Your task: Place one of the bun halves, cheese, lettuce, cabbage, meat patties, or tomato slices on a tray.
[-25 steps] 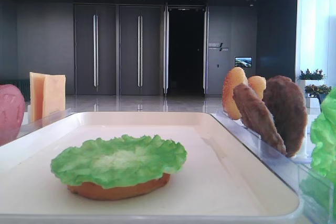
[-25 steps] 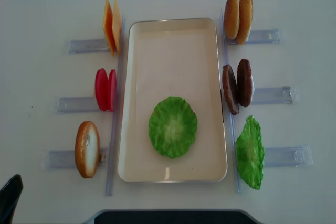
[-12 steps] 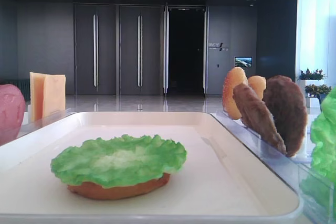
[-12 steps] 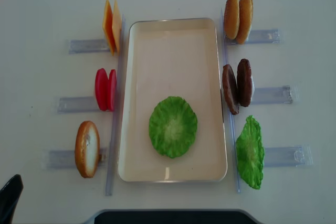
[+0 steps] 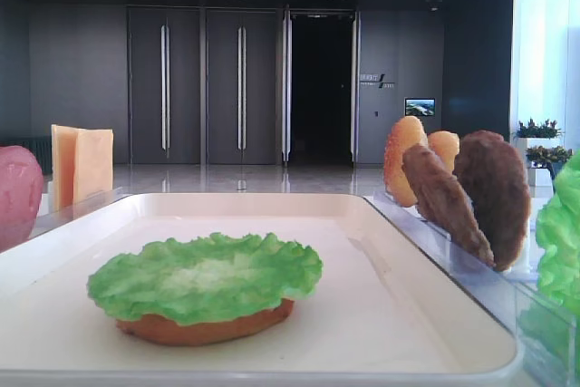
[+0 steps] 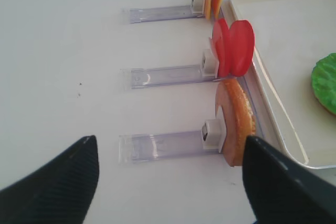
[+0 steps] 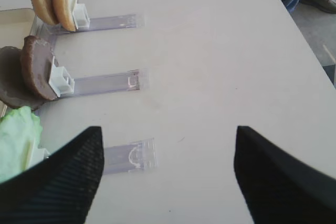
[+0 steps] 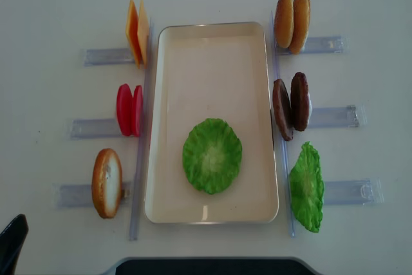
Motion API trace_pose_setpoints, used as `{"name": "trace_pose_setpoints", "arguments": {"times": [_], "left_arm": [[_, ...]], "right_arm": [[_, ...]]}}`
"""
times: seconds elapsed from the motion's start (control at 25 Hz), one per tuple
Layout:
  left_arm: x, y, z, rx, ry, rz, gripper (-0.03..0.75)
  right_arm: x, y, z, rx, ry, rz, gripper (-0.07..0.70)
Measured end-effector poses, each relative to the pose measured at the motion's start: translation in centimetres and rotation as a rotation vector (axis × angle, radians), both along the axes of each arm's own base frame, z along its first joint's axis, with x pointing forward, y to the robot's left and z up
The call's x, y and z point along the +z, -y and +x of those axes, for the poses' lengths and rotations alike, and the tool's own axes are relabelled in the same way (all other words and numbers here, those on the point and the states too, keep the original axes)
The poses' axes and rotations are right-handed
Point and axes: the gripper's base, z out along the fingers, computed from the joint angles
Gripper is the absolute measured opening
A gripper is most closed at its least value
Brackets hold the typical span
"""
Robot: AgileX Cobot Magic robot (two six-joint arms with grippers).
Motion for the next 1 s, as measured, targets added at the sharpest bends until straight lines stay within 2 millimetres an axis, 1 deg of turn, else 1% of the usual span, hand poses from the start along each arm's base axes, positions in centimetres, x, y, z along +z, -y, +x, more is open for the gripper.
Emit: {"name": "trace_pose_setpoints", "arguments": {"times": [1.0], "left_arm": [[0.0,0.08,0.0,-0.005,0.0,-0.008,0.653]], "right_arm": [[0.0,0.0,0.0,-0.002,0.0,0.003,0.522]]}}
